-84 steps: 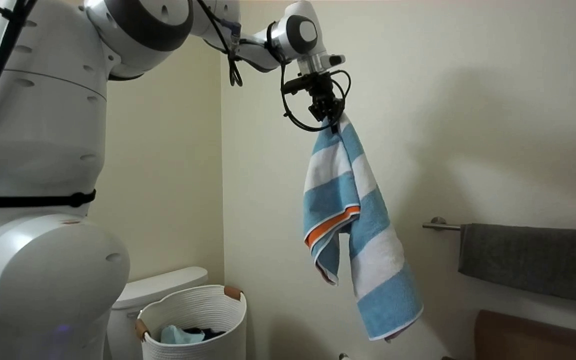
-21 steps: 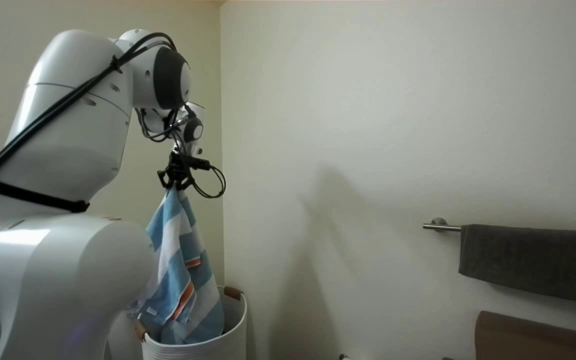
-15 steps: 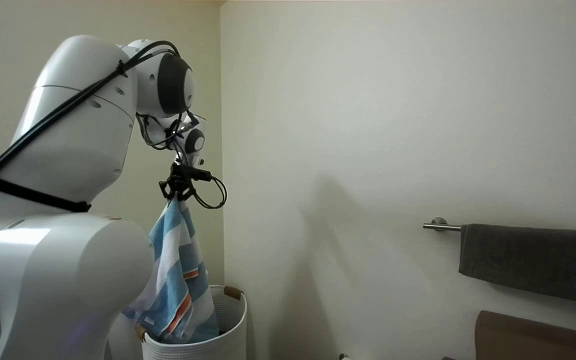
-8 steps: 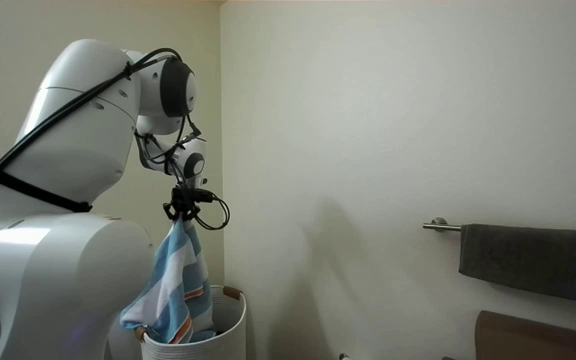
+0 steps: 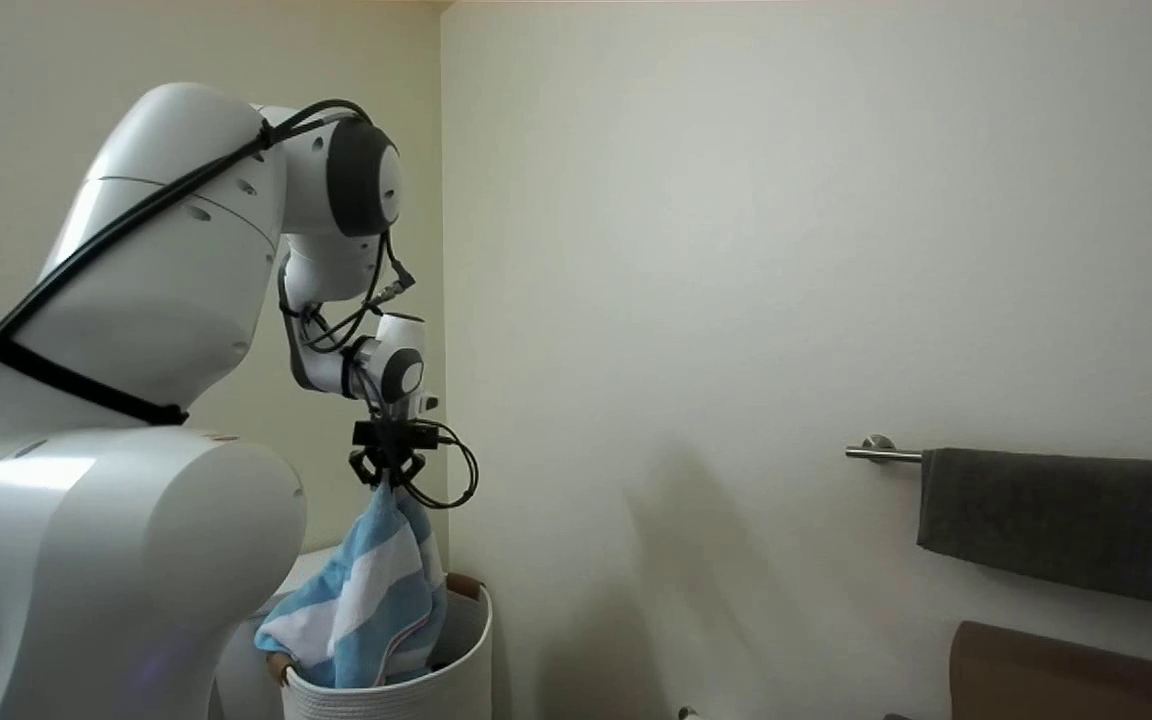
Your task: Pick the cloth on the couch and put it in the bag
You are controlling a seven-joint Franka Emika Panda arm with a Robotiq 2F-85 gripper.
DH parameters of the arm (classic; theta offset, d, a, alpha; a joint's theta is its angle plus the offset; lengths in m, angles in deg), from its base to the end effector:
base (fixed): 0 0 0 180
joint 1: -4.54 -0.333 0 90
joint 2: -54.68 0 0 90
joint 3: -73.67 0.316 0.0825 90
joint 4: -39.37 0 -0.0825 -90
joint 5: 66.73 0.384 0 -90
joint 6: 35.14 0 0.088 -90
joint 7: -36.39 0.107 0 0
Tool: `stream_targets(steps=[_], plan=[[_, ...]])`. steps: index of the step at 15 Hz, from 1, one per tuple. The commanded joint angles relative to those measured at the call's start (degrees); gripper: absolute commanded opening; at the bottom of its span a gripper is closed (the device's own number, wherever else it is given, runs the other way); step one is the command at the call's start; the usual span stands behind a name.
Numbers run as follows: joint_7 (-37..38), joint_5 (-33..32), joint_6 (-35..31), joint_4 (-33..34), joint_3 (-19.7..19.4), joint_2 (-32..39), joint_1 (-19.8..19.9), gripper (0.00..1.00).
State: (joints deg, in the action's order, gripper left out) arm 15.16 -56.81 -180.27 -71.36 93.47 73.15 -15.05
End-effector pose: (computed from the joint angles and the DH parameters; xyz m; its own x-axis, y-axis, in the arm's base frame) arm 0.5055 0.3951 0.3601 0.6048 0.7229 0.3342 0.7890 -0.6009 -0.1280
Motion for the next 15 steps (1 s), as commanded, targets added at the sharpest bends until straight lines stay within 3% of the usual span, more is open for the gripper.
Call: stream_targets(steps=[1, 6, 15], plan=[[2.21, 3.10, -5.66, -5.70, 1.57, 0.92, 2.47, 0.09], [3.31, 5.96, -8.54, -8.32, 2.97, 5.56, 4.03, 0.09], [10.30, 3.83, -5.79, -9.83, 2.20, 11.07, 2.81, 0.08]])
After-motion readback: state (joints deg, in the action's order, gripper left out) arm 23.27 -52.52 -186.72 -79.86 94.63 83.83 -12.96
